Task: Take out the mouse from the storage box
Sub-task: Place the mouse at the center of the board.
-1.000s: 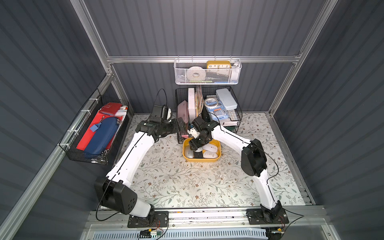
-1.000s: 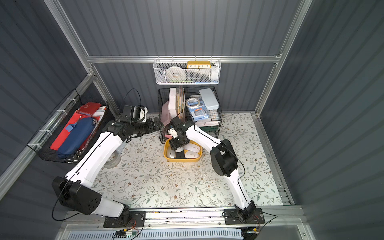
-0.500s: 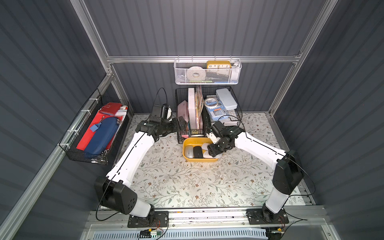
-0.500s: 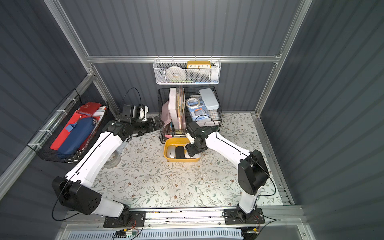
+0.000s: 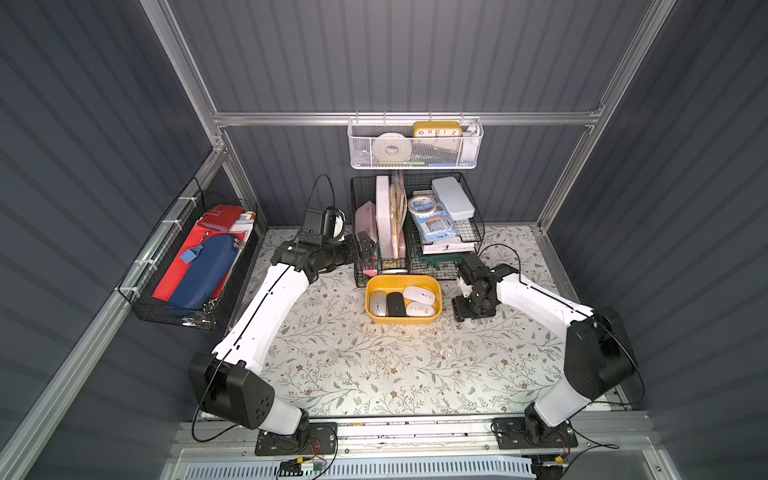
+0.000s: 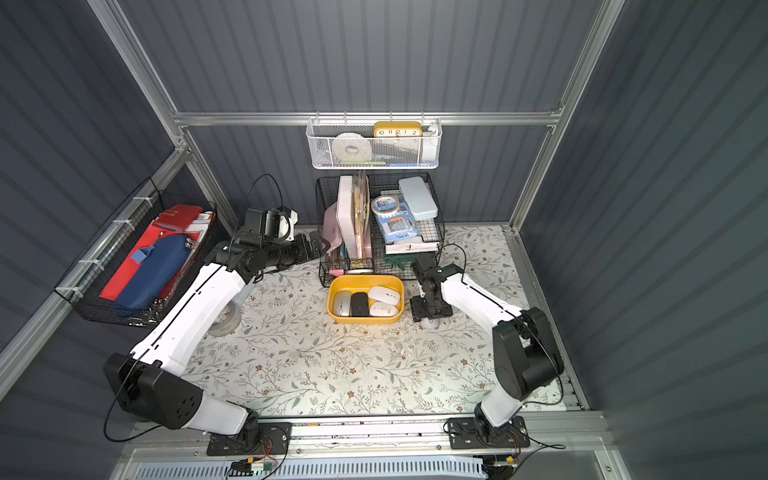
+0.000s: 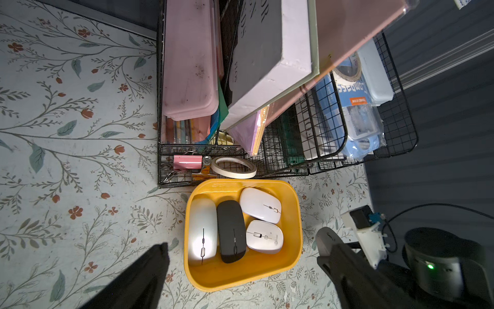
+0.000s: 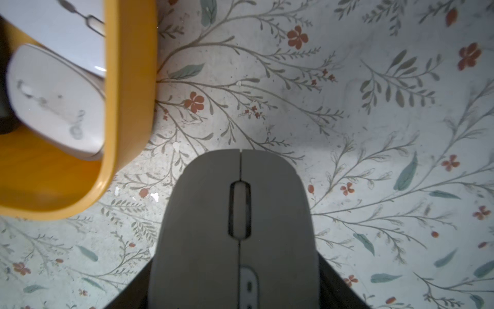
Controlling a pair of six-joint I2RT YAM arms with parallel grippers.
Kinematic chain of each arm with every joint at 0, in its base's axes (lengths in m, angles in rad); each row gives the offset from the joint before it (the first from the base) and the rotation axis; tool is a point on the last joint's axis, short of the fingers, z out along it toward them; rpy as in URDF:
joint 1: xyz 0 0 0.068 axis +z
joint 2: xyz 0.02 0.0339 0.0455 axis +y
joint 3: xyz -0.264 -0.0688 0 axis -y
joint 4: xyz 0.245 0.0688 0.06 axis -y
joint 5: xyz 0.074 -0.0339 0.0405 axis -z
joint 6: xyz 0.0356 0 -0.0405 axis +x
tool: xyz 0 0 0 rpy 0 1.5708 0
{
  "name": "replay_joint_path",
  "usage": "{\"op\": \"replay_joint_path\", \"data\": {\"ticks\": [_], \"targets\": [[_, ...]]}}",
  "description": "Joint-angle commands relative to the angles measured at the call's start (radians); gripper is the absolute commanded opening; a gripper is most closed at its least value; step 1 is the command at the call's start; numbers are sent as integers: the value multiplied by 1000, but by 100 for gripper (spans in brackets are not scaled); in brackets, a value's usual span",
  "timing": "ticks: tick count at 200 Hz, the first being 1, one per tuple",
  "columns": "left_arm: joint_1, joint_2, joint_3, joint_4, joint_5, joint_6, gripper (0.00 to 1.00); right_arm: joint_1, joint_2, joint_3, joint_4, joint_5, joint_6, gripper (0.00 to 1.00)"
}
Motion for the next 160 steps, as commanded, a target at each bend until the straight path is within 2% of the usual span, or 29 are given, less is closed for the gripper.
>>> {"op": "replay_joint_path", "data": {"ticks": [1,65,127,150,160], "targets": [[4,-22,0,15,19,1,99,-21,53,-21,41,16,48,29],[4,-20,3,13,15,7,99,-34,102,-78,52,8,101,30],[4,-18,-9,15,24,8,99,-11,137,-111,41,-15,118,43],[5,-25,-14,14,24,7,99,-4,157,-107,29,-24,121,53],[4,-23,-12,9,22,8,99,0,160,-111,28,-22,125,54]]}}
